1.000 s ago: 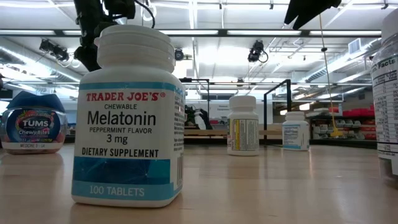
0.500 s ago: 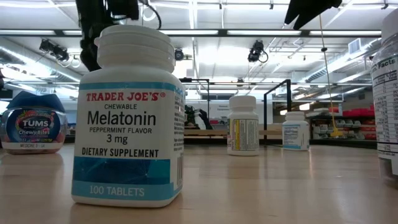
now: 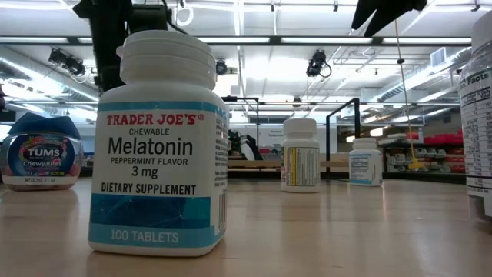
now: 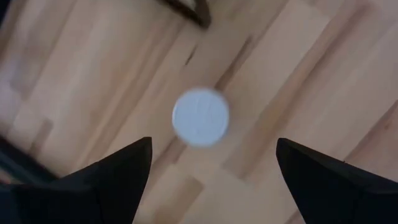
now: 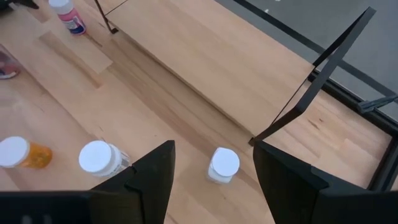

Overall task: Pick and place medicine bottles onto shelf by color
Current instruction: Put the pink pill bottle on the shelf

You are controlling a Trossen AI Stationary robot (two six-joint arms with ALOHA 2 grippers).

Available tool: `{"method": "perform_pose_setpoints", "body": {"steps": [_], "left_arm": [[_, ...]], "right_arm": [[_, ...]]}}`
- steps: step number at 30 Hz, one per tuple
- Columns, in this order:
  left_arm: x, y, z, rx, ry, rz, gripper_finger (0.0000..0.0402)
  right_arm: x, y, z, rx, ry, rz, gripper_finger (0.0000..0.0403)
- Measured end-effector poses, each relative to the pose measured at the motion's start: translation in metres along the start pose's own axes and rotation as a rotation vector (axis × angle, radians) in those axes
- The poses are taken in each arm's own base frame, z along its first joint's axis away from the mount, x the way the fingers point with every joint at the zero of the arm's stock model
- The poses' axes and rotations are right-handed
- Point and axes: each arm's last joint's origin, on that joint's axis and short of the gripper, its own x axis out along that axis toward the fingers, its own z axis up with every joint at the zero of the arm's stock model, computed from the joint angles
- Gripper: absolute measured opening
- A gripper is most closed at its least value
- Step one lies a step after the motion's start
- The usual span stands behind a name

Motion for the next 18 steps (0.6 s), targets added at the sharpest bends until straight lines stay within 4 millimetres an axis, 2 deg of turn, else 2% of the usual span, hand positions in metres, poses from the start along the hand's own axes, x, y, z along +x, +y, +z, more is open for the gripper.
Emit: {"method": "perform_pose_setpoints", "body": {"steps": [5, 18], "left_arm": [[0.005, 0.001, 0.011, 0.078, -0.077, 0.026, 0.0350], [0.039, 0.011, 0.022, 0.091, 0.052, -0.050, 0.0350]], "right_arm": [[0.000, 0.000, 0.000, 0.000, 0.002, 0.001, 0.0224], [0.000, 0.000, -0.001, 0.032, 0.028, 0.013, 0.0224]]}}
